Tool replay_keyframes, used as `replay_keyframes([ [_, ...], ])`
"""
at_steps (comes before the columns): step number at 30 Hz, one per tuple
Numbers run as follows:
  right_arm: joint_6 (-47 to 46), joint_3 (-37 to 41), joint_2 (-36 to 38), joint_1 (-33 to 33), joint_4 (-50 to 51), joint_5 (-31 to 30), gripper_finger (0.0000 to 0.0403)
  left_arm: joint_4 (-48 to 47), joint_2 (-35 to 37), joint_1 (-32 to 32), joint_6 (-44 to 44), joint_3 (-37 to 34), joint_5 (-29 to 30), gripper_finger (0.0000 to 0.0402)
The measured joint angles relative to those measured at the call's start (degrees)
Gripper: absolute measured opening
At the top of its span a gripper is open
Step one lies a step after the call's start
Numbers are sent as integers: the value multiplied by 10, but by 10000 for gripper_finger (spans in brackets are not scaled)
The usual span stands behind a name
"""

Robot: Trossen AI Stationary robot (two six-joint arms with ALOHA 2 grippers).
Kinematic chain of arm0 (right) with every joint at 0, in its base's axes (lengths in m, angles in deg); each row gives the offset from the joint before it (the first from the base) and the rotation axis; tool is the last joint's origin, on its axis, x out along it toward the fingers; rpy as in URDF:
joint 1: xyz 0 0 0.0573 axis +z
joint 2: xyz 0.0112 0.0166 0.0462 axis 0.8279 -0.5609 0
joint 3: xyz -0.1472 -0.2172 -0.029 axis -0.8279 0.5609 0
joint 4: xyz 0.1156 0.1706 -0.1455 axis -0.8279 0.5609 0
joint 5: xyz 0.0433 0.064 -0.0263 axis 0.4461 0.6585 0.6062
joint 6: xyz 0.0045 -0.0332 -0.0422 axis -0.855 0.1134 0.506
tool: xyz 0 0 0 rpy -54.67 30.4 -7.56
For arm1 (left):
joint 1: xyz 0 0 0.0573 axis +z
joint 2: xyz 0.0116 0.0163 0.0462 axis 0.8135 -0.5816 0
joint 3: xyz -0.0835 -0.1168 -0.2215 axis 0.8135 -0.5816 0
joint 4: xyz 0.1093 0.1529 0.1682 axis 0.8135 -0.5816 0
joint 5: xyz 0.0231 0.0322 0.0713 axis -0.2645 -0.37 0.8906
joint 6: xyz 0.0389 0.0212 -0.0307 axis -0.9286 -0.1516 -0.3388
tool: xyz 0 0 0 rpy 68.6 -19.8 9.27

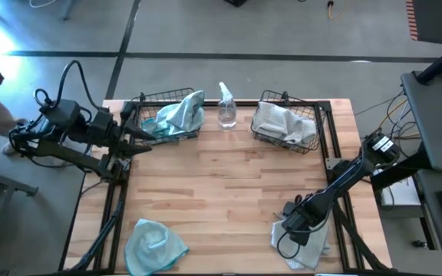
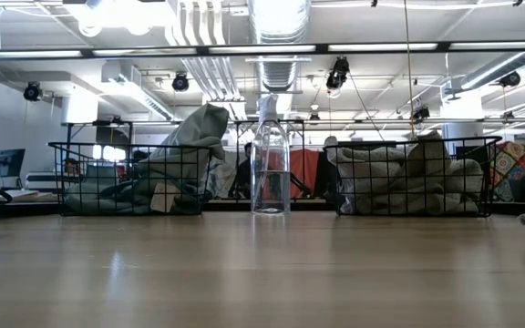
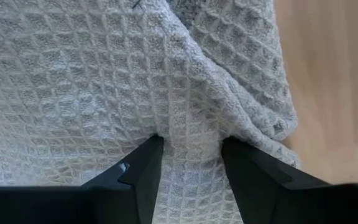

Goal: Sort microfiber towel by color & place in baskets
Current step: Put the gray microfiber towel into the right black wire basket

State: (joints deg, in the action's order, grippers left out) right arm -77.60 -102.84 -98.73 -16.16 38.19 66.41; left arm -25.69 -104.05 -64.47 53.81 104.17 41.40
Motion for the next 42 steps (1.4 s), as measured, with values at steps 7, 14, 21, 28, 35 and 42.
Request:
replay_keyframes([
  [7, -2, 0, -12, 0, -7, 0, 121, 0, 0, 0, 0, 0, 0, 113],
  [14, -7, 0, -1, 0, -12, -4, 52, 0, 0, 0, 0, 0, 0, 113],
  [21, -8, 1, 14, 0, -11, -5, 31, -3, 0, 0, 0, 0, 0, 113],
  [28, -32, 1, 37, 0, -11, -7, 30, -4, 0, 0, 0, 0, -1, 113],
  [35, -78, 4, 88, 0, -7, -40, 29, -6, 0, 0, -3, 0, -1, 113],
  [42, -157, 3, 154, 0, -10, -132, 29, -38, 5, 0, -7, 0, -3, 113],
])
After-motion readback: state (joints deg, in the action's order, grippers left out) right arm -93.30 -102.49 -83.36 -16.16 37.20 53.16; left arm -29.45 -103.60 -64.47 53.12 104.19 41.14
